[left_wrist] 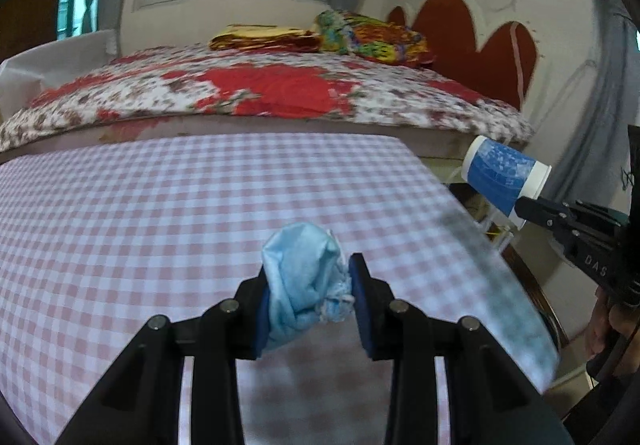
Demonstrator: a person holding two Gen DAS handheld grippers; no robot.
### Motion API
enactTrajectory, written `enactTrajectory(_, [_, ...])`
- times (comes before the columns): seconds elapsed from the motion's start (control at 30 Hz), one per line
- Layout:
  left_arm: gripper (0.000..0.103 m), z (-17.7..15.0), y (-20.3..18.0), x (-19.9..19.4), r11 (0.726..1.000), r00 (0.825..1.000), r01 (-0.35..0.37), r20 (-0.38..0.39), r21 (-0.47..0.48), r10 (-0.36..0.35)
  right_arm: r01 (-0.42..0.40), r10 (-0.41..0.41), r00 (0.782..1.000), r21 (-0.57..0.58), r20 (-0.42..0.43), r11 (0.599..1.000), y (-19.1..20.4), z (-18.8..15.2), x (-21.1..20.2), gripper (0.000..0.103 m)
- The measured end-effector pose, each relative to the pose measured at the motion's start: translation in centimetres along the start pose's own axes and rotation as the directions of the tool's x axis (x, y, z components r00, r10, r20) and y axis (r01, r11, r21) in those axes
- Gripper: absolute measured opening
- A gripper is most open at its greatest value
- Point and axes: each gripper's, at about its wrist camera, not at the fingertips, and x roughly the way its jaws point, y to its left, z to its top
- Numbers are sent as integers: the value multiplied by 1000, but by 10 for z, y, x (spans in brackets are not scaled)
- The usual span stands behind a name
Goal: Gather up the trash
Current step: 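Carry the light-blue mask and blue-and-white cup over the black bin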
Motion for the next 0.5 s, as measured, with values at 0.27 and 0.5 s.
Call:
enactTrajectory(0.27, [36, -1, -67, -7, 992, 995, 97, 5, 81, -97, 86, -88, 996, 75, 21, 993, -44, -41, -71, 3])
enactTrajectory(0.5, [36, -5, -128, -10, 970, 982, 190, -15, 154, -190, 168, -171, 985, 170, 5, 971, -84, -80, -115, 3])
